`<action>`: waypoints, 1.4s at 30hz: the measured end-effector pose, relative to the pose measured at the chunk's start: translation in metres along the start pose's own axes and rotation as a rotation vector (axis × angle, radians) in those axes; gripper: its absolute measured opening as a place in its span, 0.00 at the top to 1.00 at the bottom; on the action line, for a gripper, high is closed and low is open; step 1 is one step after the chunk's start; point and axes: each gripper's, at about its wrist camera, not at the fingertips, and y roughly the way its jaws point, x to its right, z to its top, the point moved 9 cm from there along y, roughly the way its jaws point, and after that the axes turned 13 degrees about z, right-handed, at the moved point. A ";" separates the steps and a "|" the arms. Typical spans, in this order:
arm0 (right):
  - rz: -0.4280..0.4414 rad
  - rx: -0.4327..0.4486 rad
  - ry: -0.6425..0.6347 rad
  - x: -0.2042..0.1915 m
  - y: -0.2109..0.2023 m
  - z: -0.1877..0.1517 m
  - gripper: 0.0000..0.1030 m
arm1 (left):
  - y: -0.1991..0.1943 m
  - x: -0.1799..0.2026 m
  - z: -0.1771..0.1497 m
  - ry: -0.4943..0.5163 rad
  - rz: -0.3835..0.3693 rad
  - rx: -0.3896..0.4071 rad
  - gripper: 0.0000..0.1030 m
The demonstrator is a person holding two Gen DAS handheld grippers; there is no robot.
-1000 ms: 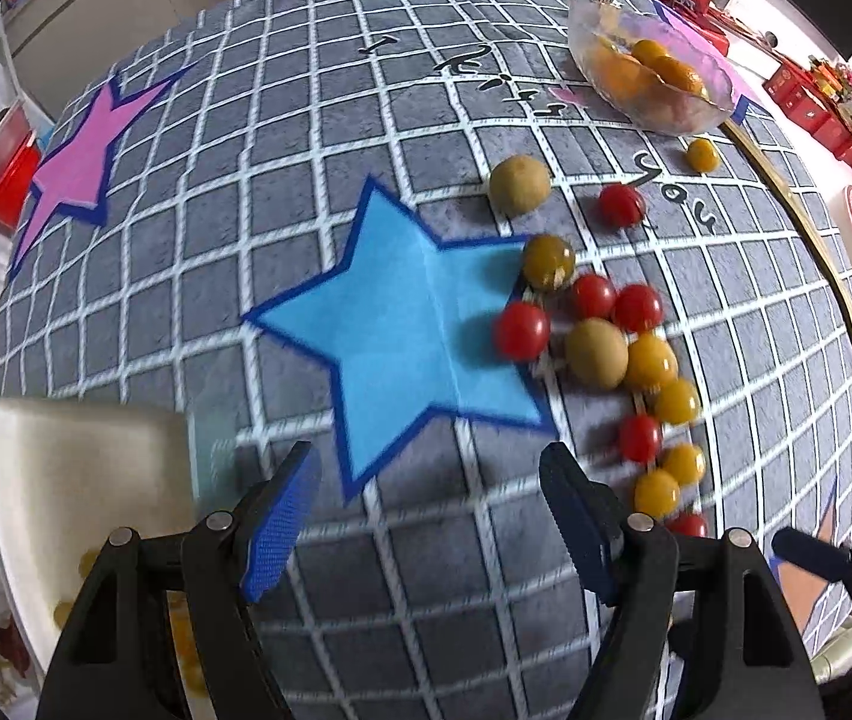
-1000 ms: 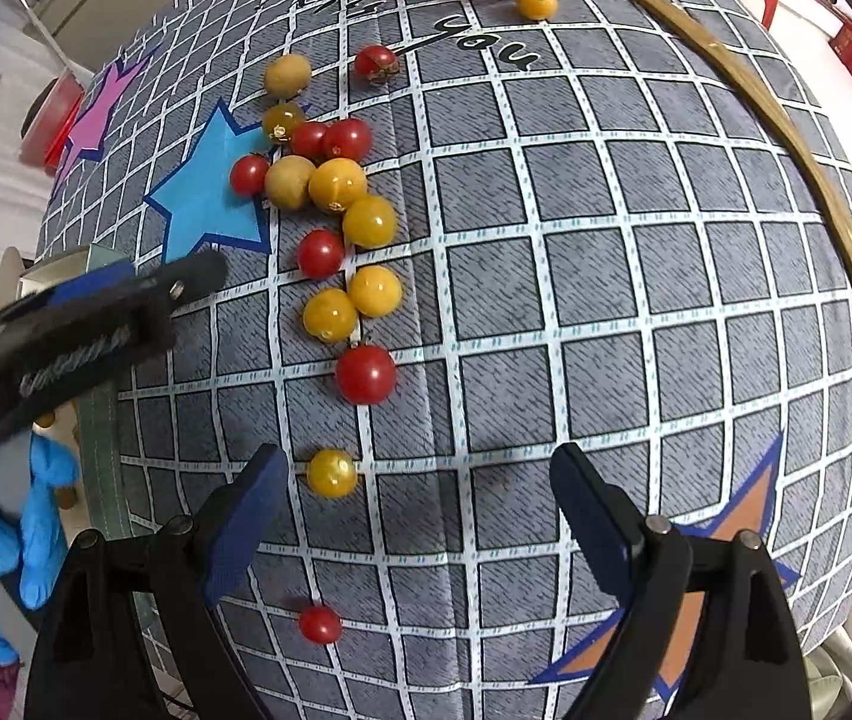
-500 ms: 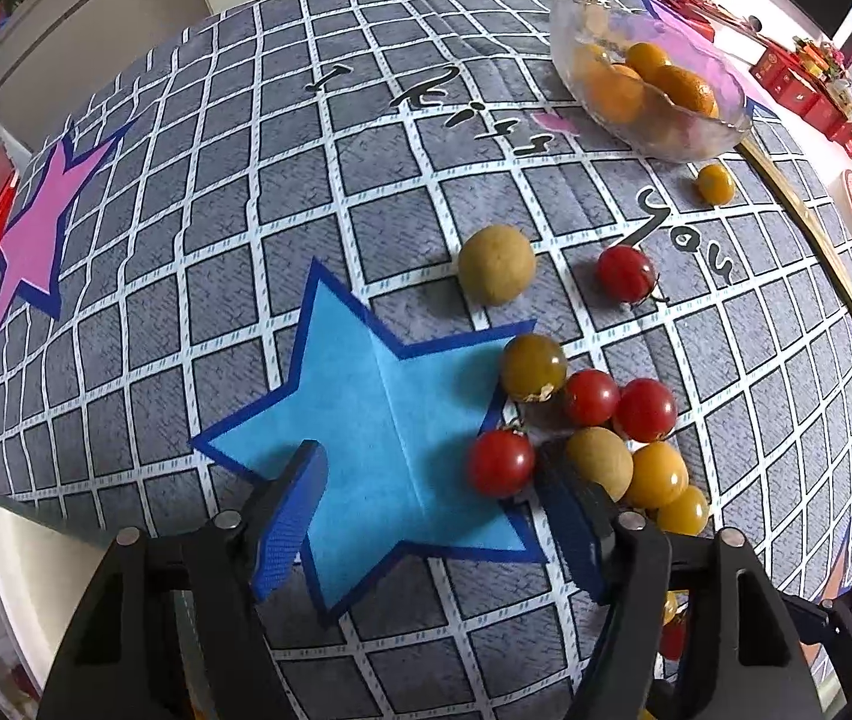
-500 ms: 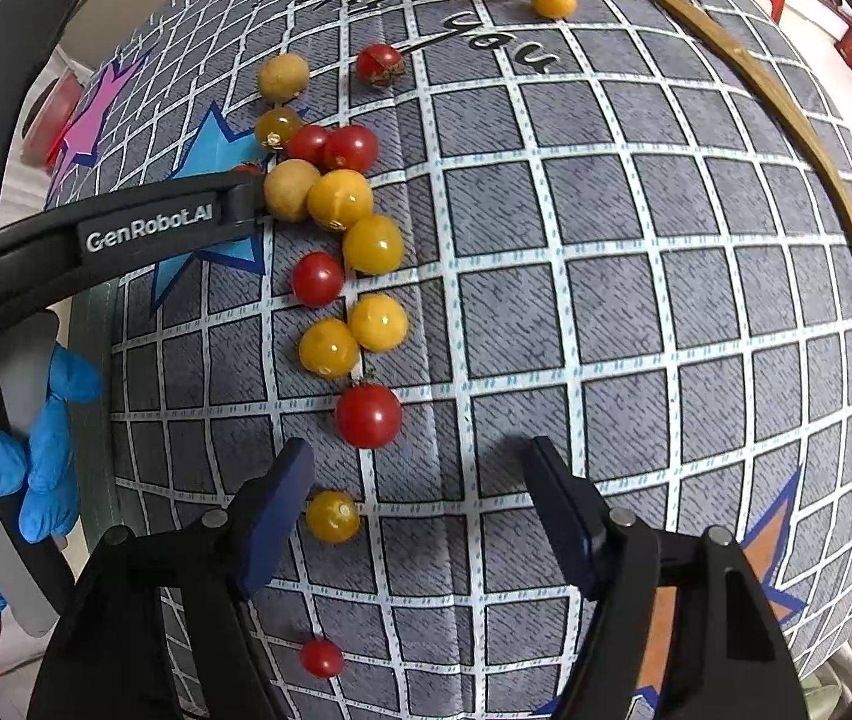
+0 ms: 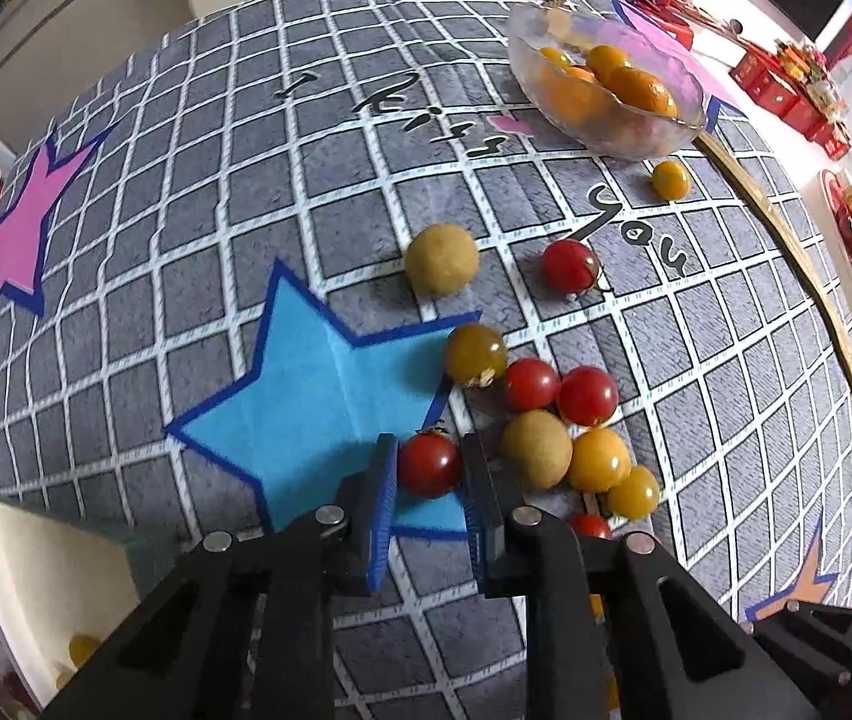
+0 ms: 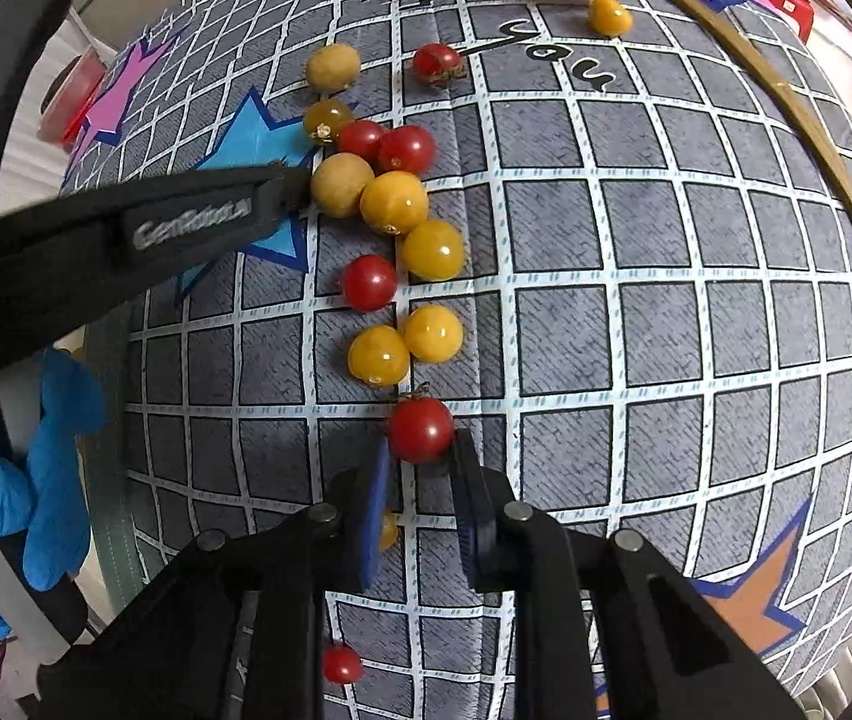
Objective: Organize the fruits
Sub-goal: 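Carry a red tomato in each gripper into the tray and open both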
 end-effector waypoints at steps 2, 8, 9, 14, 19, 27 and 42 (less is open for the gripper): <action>0.029 0.008 0.012 -0.003 0.000 0.001 0.79 | -0.005 -0.003 -0.005 -0.013 -0.008 0.001 0.79; 0.062 0.001 0.016 -0.011 -0.005 -0.002 0.79 | -0.022 -0.017 -0.027 -0.044 -0.027 0.013 0.79; 0.068 0.002 0.017 -0.012 -0.007 -0.003 0.79 | -0.026 -0.020 -0.032 -0.050 -0.029 0.016 0.79; 0.075 -0.002 0.001 -0.016 -0.014 -0.010 0.79 | -0.032 -0.042 -0.053 -0.086 -0.039 0.019 0.79; 0.073 -0.010 -0.026 -0.020 -0.024 -0.024 0.79 | -0.037 -0.058 -0.078 -0.129 -0.035 0.017 0.79; 0.077 -0.034 -0.109 -0.055 -0.025 -0.035 0.79 | -0.069 -0.127 -0.145 -0.233 -0.004 0.019 0.79; 0.111 -0.127 -0.349 -0.173 0.011 -0.044 0.79 | -0.080 -0.240 -0.241 -0.470 0.109 -0.008 0.79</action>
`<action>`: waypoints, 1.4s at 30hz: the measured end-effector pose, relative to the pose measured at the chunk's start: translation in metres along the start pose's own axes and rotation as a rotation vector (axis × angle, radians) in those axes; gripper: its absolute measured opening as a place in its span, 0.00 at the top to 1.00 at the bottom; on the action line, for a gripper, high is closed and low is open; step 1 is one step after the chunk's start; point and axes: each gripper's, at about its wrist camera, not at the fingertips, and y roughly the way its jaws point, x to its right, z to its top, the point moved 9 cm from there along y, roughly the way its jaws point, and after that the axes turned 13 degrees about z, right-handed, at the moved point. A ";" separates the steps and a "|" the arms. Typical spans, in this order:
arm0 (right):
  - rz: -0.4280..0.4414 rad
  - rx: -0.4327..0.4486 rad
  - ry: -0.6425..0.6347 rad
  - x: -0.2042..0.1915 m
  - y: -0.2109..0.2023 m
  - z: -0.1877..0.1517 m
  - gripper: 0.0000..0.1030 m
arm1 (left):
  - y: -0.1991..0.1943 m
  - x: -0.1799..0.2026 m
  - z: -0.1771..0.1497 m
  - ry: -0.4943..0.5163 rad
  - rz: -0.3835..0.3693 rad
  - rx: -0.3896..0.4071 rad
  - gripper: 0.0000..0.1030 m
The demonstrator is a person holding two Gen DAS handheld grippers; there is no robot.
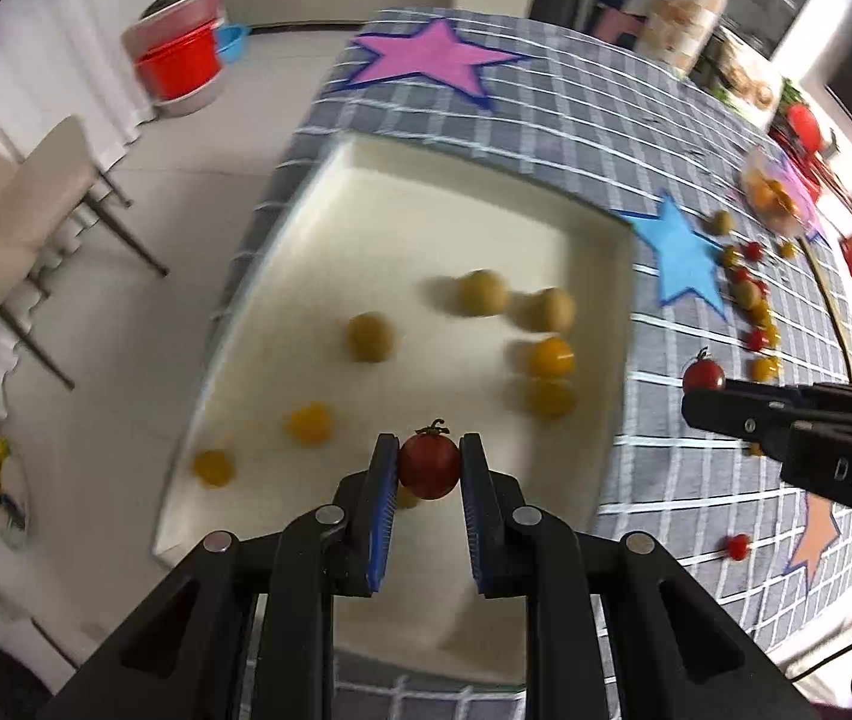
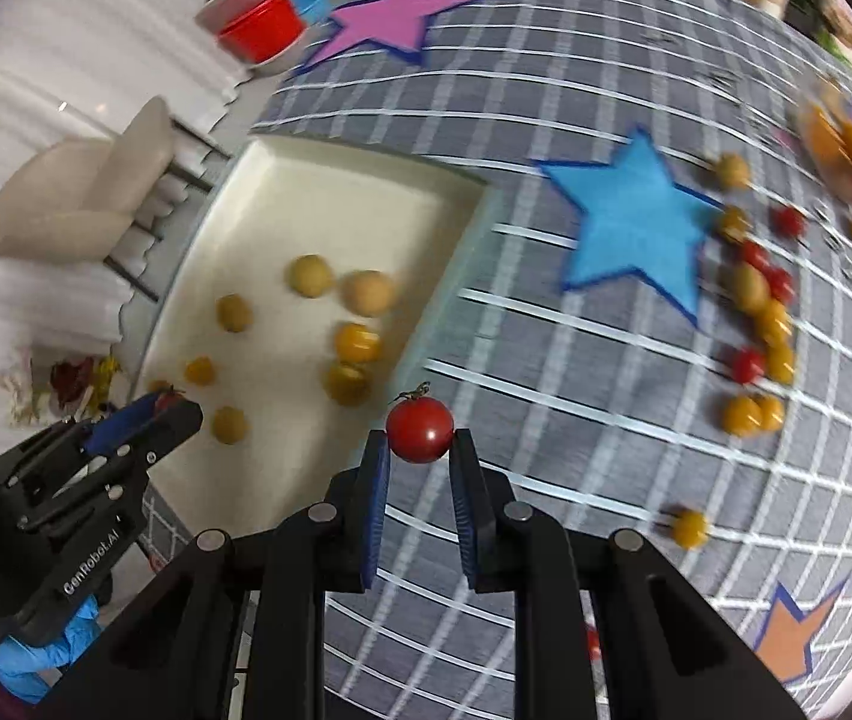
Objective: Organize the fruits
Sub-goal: 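Carry a red tomato in each gripper into the tray and open both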
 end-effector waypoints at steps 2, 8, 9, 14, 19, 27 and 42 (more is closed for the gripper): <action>0.009 -0.021 -0.026 -0.013 0.012 0.005 0.79 | 0.005 -0.017 -0.007 -0.036 0.015 -0.014 0.79; 0.010 -0.095 -0.079 -0.036 0.046 0.012 0.79 | 0.028 -0.050 -0.026 -0.104 0.058 -0.061 0.79; 0.005 -0.105 -0.086 -0.039 0.050 0.013 0.79 | 0.031 -0.052 -0.028 -0.109 0.061 -0.066 0.79; -0.008 -0.143 -0.122 -0.052 0.073 0.019 0.79 | 0.045 -0.053 -0.031 -0.110 0.068 -0.079 0.79; -0.024 -0.170 -0.130 -0.053 0.089 0.023 0.79 | 0.053 -0.050 -0.031 -0.095 0.071 -0.081 0.79; -0.052 -0.198 -0.118 -0.047 0.102 0.023 0.78 | 0.059 -0.050 -0.036 -0.088 0.075 -0.098 0.79; -0.049 -0.201 -0.111 -0.051 0.107 0.027 0.72 | 0.064 -0.047 -0.039 -0.036 0.109 -0.089 0.34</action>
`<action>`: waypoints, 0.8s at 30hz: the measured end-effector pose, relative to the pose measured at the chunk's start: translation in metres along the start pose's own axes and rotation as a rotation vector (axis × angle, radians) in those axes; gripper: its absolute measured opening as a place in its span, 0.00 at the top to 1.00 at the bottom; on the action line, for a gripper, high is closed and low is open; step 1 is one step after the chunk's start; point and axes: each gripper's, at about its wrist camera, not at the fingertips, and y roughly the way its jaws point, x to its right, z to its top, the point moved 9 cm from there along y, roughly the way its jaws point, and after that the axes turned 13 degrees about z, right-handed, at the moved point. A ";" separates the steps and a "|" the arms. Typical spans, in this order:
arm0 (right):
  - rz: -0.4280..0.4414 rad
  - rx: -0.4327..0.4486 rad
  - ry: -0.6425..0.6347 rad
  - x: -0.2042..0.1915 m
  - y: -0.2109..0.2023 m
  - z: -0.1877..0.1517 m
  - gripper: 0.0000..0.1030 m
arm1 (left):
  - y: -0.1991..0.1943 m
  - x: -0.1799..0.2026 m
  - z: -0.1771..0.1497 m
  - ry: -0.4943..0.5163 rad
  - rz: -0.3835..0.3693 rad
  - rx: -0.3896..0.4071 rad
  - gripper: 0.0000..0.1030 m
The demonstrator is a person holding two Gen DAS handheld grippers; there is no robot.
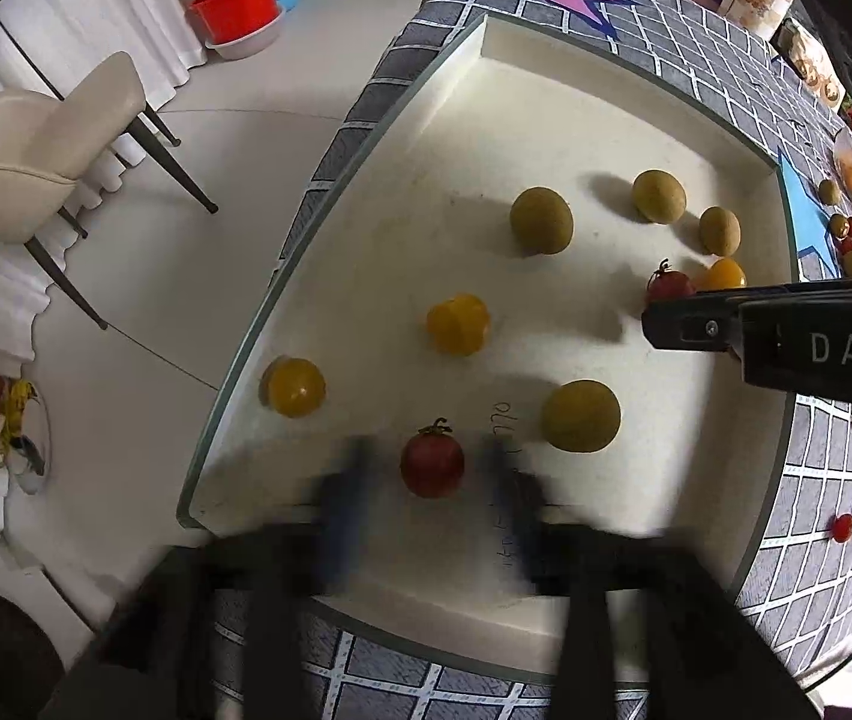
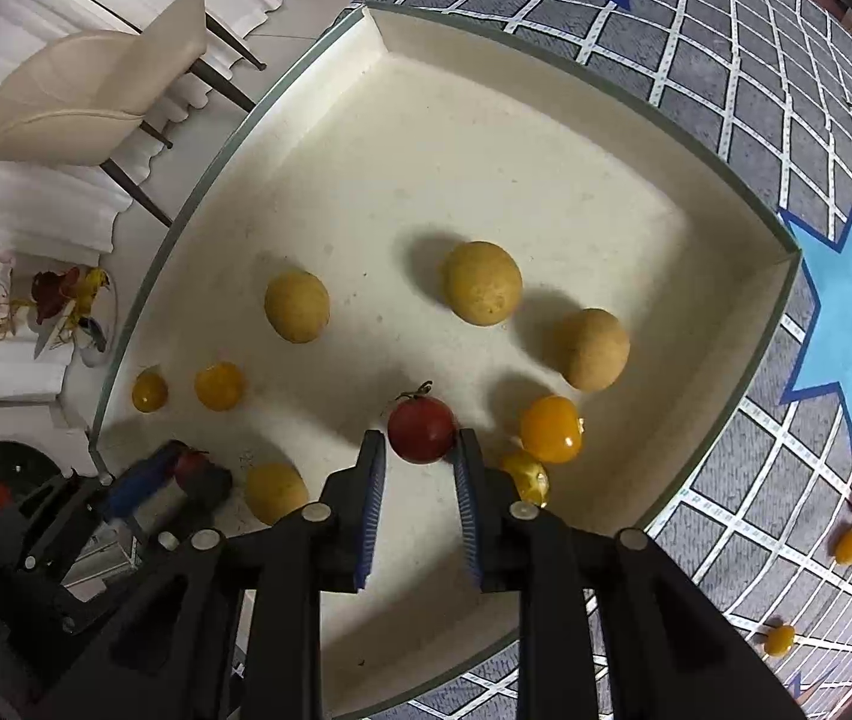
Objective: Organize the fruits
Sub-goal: 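Carry a red tomato in each gripper into the tray and open both, then return both tools to the table, grasp a yellow tomato left while right grasps a red tomato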
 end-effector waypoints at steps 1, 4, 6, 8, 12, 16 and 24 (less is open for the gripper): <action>0.002 -0.001 -0.002 -0.001 0.000 0.000 0.66 | -0.003 -0.002 0.001 -0.009 0.009 0.019 0.28; 0.012 0.011 -0.010 -0.005 -0.005 0.000 0.48 | -0.007 0.001 0.000 0.004 0.014 0.018 0.28; 0.025 0.023 -0.005 -0.008 -0.009 0.000 0.45 | -0.008 0.004 -0.002 0.015 0.016 0.008 0.28; 0.041 0.041 0.002 -0.009 -0.016 0.001 0.31 | -0.012 0.007 -0.003 0.024 0.013 0.004 0.28; 0.044 0.109 0.009 -0.009 -0.039 0.003 0.18 | -0.022 0.014 -0.002 0.053 0.016 0.010 0.28; 0.038 0.181 0.051 0.009 -0.073 -0.004 0.18 | -0.036 0.029 0.003 0.099 0.011 0.036 0.28; -0.042 0.266 0.216 0.089 -0.130 -0.065 0.18 | -0.073 0.090 0.021 0.236 -0.033 0.118 0.28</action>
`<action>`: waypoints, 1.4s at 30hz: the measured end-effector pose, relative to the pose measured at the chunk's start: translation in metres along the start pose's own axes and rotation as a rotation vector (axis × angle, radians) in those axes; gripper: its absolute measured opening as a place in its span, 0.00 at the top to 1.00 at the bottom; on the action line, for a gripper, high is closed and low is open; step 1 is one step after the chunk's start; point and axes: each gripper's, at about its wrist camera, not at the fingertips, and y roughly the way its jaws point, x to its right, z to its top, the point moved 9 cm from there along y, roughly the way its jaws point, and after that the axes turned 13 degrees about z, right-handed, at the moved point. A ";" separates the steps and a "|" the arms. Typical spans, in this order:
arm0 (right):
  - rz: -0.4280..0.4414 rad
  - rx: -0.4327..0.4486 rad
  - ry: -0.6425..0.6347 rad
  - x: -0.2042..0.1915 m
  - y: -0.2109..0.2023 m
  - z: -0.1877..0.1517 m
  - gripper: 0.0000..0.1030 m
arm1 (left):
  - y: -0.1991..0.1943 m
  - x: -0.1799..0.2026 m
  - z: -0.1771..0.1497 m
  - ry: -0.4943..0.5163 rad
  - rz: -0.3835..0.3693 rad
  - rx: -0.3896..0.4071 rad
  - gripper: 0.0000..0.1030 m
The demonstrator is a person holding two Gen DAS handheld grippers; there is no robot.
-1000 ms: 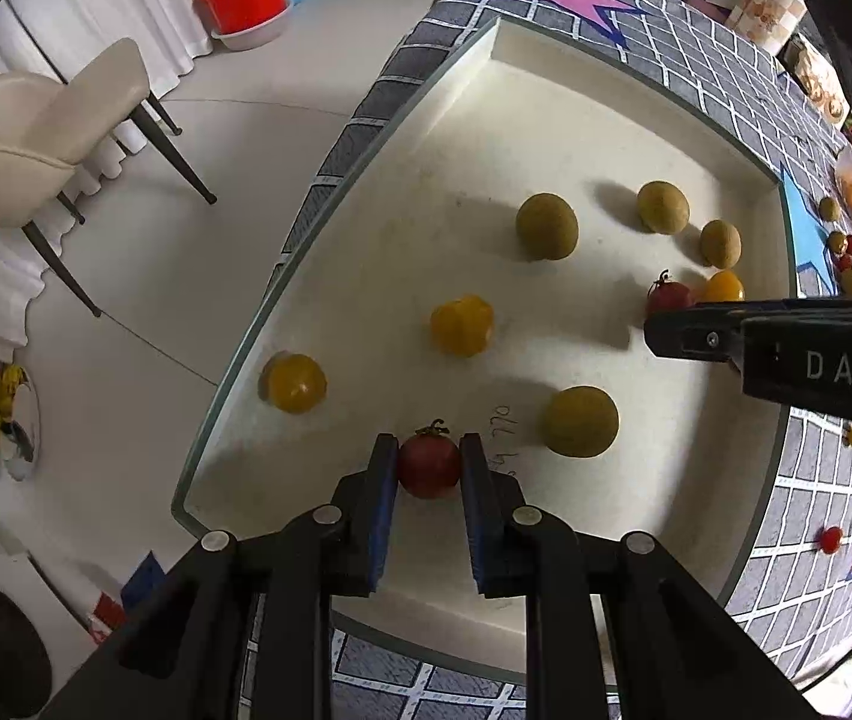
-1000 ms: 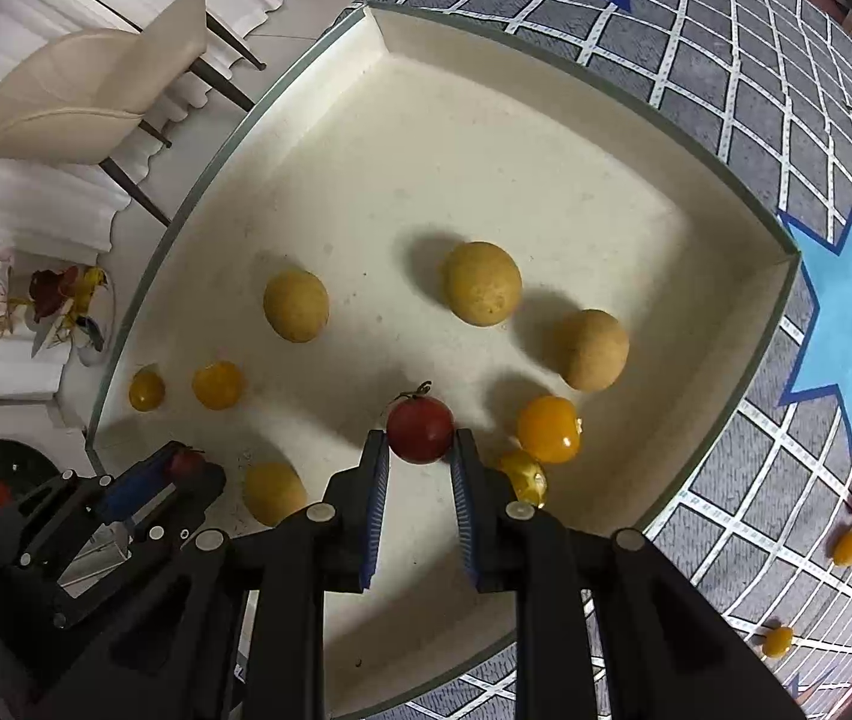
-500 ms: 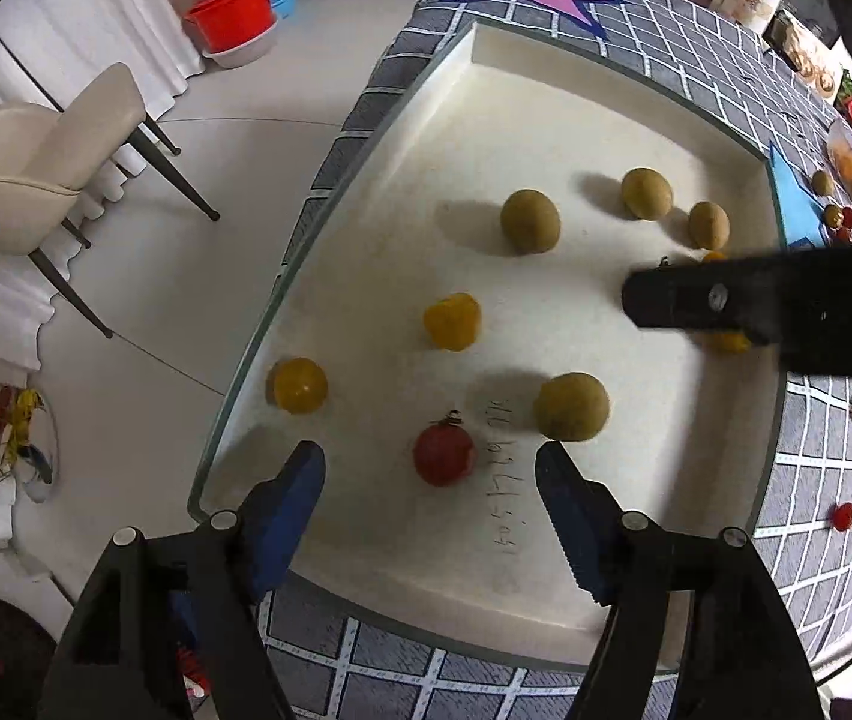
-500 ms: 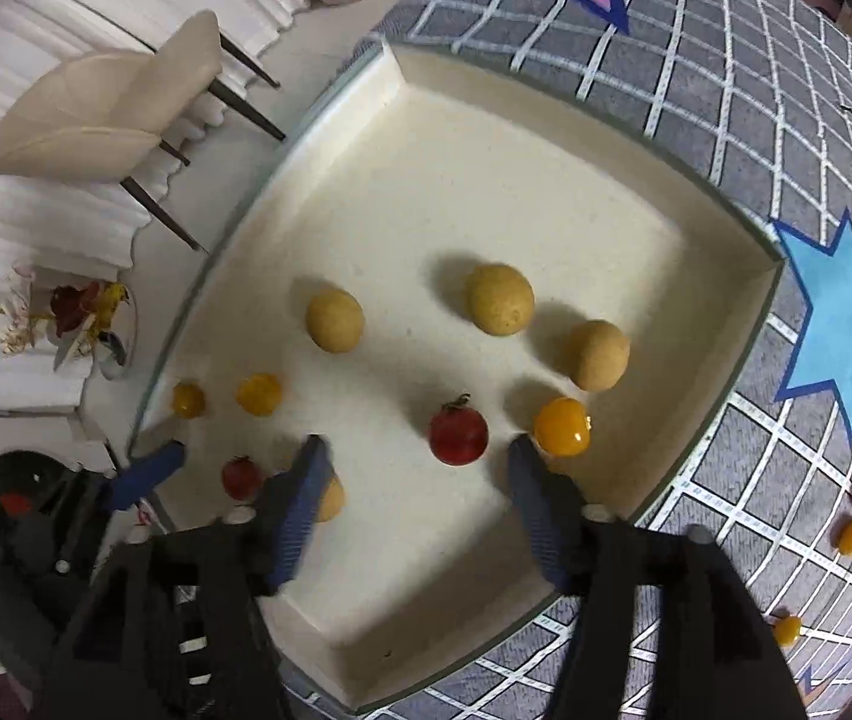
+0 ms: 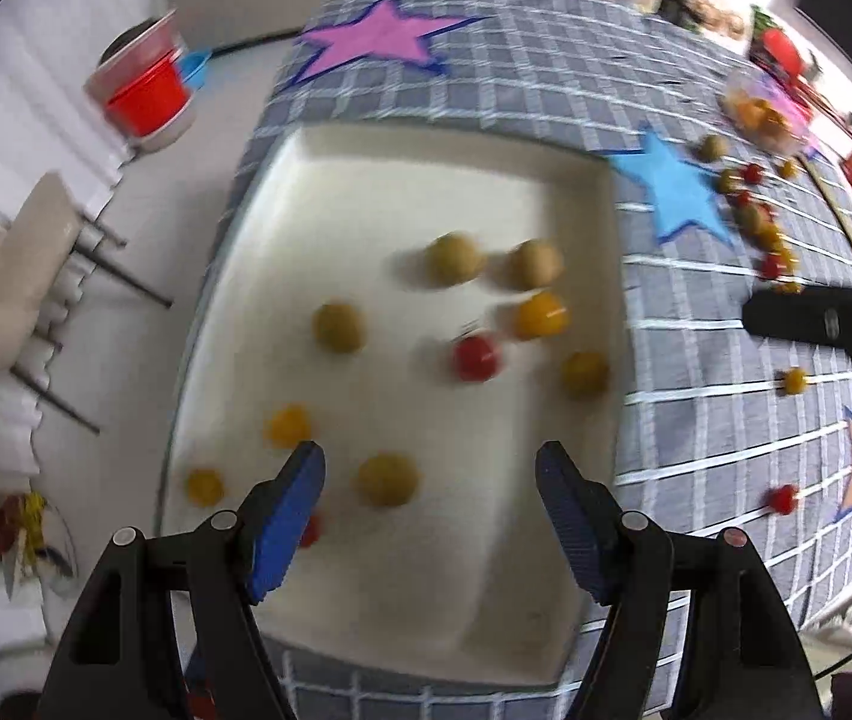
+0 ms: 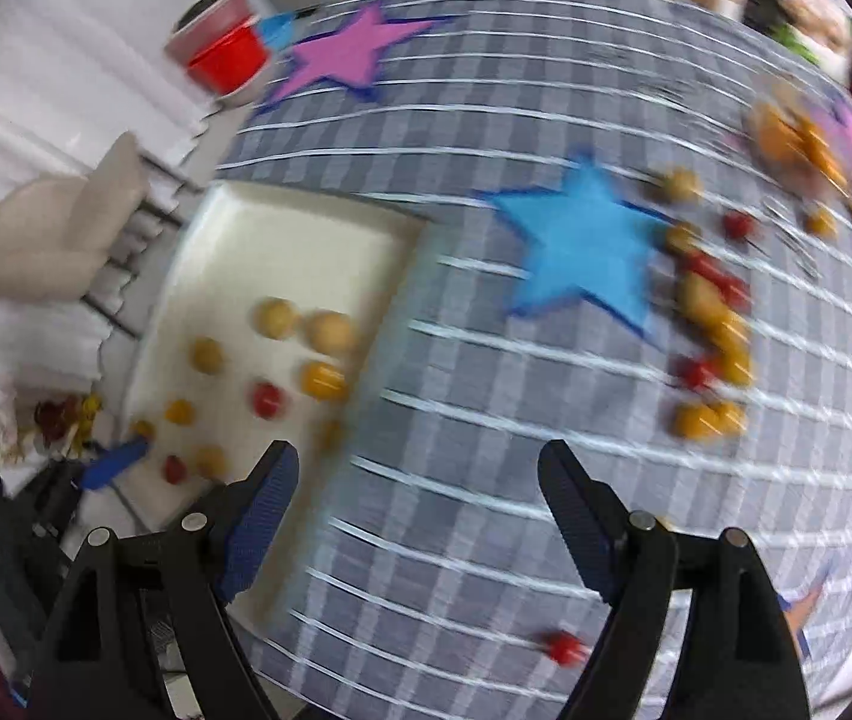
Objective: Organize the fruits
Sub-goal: 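Return both tools to the table, grasp a yellow tomato left while right grasps a red tomato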
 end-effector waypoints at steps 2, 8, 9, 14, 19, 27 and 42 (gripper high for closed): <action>-0.038 0.014 0.040 0.026 -0.016 -0.017 0.18 | -0.008 0.021 0.010 0.046 -0.021 0.021 0.28; -0.111 0.018 0.162 0.087 -0.043 -0.083 0.18 | -0.021 0.083 0.031 0.165 -0.102 0.042 0.28; -0.114 0.014 0.181 0.094 -0.044 -0.092 0.18 | -0.020 0.092 0.033 0.179 -0.112 0.039 0.28; -0.102 -0.021 0.230 0.109 -0.034 -0.132 0.18 | -0.015 0.153 0.028 0.314 -0.181 0.014 0.28; -0.075 -0.007 0.239 0.106 -0.024 -0.151 0.30 | -0.015 0.201 0.026 0.398 -0.243 0.018 0.28; -0.036 0.049 0.243 0.102 -0.015 -0.163 0.40 | -0.001 0.238 0.027 0.437 -0.252 0.009 0.28; -0.028 0.141 0.259 0.092 0.008 -0.146 0.44 | 0.004 0.244 0.021 0.432 -0.191 0.029 0.59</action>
